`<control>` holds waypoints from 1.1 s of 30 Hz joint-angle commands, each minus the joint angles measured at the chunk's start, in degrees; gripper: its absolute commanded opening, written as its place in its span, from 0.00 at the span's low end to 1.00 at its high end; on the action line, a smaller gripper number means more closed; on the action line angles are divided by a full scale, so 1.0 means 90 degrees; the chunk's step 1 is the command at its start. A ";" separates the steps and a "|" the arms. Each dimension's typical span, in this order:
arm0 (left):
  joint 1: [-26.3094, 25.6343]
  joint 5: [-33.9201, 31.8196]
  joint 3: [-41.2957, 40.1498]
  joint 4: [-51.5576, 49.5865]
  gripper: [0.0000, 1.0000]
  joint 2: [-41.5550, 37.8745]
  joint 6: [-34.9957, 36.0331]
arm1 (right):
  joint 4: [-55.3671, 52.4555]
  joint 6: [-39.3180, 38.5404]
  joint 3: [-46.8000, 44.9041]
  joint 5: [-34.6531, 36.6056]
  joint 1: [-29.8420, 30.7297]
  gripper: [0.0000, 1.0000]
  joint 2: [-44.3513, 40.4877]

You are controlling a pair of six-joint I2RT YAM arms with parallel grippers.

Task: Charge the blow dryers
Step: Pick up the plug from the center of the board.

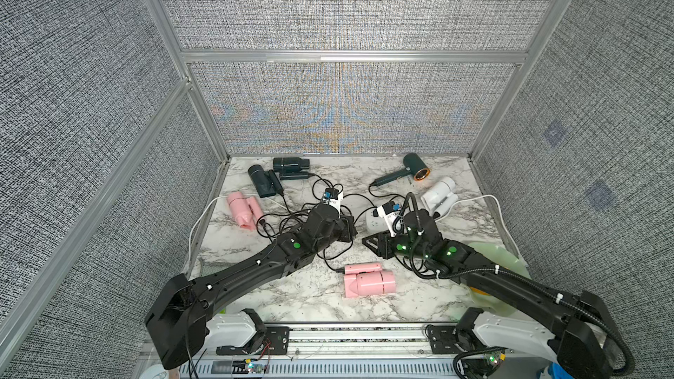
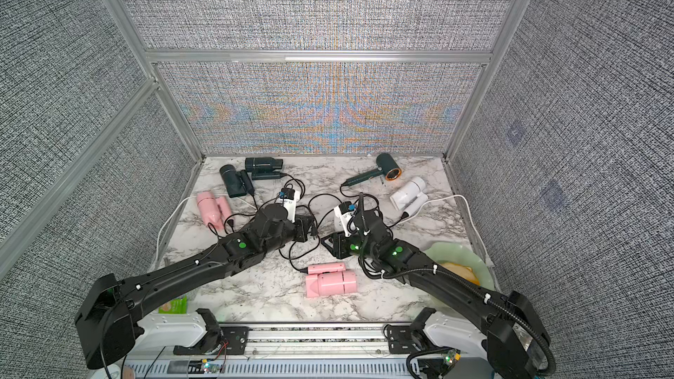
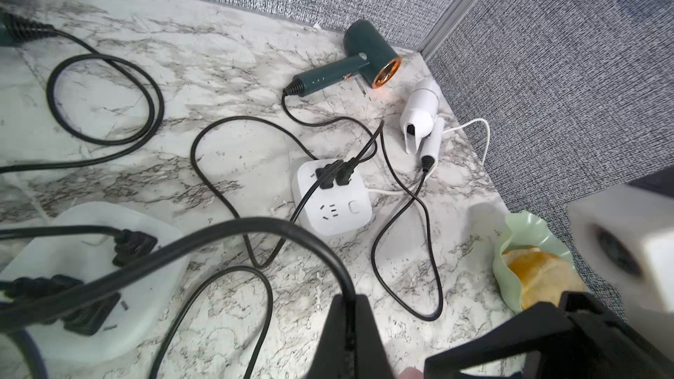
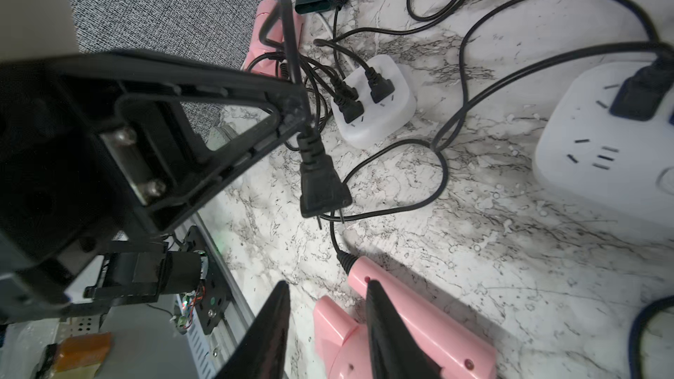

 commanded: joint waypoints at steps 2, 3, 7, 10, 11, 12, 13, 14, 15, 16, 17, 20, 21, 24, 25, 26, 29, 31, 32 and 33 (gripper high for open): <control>0.0004 0.0091 0.0033 0.0418 0.05 0.0052 0.0096 | -0.0010 -0.0215 -0.0039 0.0313 0.0029 0.39 -0.0054; 0.0001 0.0109 0.0020 0.0469 0.05 0.0059 0.0066 | 0.0038 -0.0221 -0.0043 0.0310 0.0034 0.39 -0.0068; 0.0006 0.0145 -0.0048 0.0746 0.05 0.0087 -0.0088 | 0.0397 -0.0109 -0.0163 0.0310 0.0049 0.40 -0.0139; 0.0008 0.0210 -0.0088 0.0937 0.05 0.0089 -0.0181 | 0.0440 -0.0079 -0.0155 0.0378 0.0049 0.41 -0.0099; 0.0004 0.0230 -0.0107 0.0996 0.05 0.0092 -0.0208 | 0.0486 -0.0047 -0.0155 0.0388 0.0050 0.42 -0.0084; 0.0012 0.0258 -0.0123 0.1044 0.05 0.0098 -0.0213 | 0.0548 -0.0002 -0.0164 0.0379 0.0046 0.43 -0.0057; 0.0009 0.0279 -0.0120 0.1069 0.05 0.0098 -0.0223 | 0.0633 0.0049 -0.0187 0.0365 0.0050 0.43 -0.0032; 0.0010 0.0291 -0.0128 0.1094 0.05 0.0107 -0.0223 | 0.0715 0.0091 -0.0201 0.0333 0.0054 0.44 -0.0012; 0.0012 0.0310 -0.0128 0.1102 0.05 0.0119 -0.0219 | 0.0801 0.0146 -0.0215 0.0302 0.0049 0.45 0.0018; 0.0006 0.0329 -0.0129 0.1111 0.05 0.0127 -0.0233 | 0.0861 0.0188 -0.0239 0.0291 0.0049 0.45 0.0046; 0.0009 0.0361 -0.0118 0.1121 0.05 0.0145 -0.0233 | 0.0903 0.0225 -0.0249 0.0290 0.0049 0.46 0.0075; 0.0013 0.0479 -0.0128 0.1191 0.05 0.0183 -0.0262 | 0.1002 0.0338 -0.0232 0.0307 0.0049 0.47 0.0170; 0.0012 0.0521 -0.0124 0.1219 0.05 0.0203 -0.0262 | 0.1049 0.0382 -0.0249 0.0362 0.0049 0.47 0.0178; 0.0013 0.0574 -0.0114 0.1222 0.05 0.0237 -0.0289 | 0.1206 0.0507 -0.0303 0.0514 0.0049 0.47 0.0162; 0.0009 0.0584 -0.0109 0.1230 0.05 0.0251 -0.0291 | 0.1239 0.0542 -0.0303 0.0543 0.0050 0.48 0.0174; 0.0005 0.0599 -0.0114 0.1231 0.05 0.0252 -0.0300 | 0.1258 0.0566 -0.0302 0.0545 0.0049 0.48 0.0194; 0.0010 0.0676 -0.0114 0.1277 0.05 0.0298 -0.0330 | 0.1319 0.0639 -0.0225 0.0488 0.0049 0.48 0.0339; 0.0013 0.0746 -0.0087 0.1264 0.05 0.0330 -0.0357 | 0.1465 0.0687 -0.0198 0.0359 0.0049 0.48 0.0459; 0.0009 0.0770 -0.0054 0.1236 0.05 0.0348 -0.0361 | 0.1502 0.0707 -0.0165 0.0330 0.0048 0.48 0.0510; 0.0007 0.0796 -0.0032 0.1194 0.05 0.0357 -0.0352 | 0.1553 0.0723 -0.0155 0.0315 0.0049 0.48 0.0560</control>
